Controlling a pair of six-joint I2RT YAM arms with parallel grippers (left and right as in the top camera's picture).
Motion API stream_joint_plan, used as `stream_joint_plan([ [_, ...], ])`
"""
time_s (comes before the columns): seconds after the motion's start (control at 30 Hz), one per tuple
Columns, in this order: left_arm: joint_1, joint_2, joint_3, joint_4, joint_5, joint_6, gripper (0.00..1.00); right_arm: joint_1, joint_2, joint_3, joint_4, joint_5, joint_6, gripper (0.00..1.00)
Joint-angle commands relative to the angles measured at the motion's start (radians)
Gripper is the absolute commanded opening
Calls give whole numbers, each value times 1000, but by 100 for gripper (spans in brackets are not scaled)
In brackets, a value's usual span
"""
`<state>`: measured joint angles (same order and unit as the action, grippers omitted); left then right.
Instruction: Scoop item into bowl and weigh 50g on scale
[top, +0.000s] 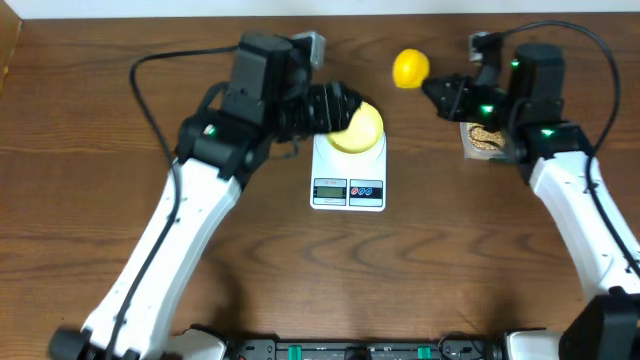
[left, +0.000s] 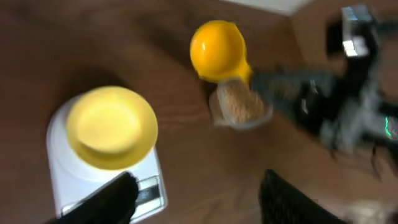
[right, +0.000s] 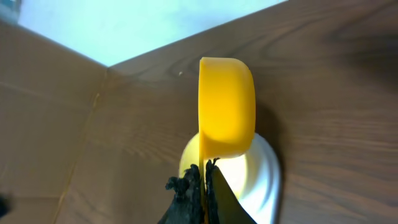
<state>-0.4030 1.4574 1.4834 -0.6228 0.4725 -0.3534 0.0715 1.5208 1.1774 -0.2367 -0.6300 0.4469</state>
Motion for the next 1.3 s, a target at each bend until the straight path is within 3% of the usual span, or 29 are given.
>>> stream_joint_plan([
  [0.0, -34, -77, 6, -95, -46, 233, 72, -51, -74, 34, -34, 1, -72, 1],
  [0.2, -155, -45, 2, -271, -153, 233, 84, -87, -96, 35, -93, 10, -105, 1],
  [0.3, -235, 0, -16, -285, -159, 233, 97, -87, -96, 35, -121, 10, -137, 1],
  [0.67, -456, 201, -103, -228, -397, 230, 97, -87, -96, 35, -176, 10, -175, 1],
  [1.27, -473, 412, -154, -7, -531, 335, 98, -87, -96, 35, -194, 3, -202, 1],
])
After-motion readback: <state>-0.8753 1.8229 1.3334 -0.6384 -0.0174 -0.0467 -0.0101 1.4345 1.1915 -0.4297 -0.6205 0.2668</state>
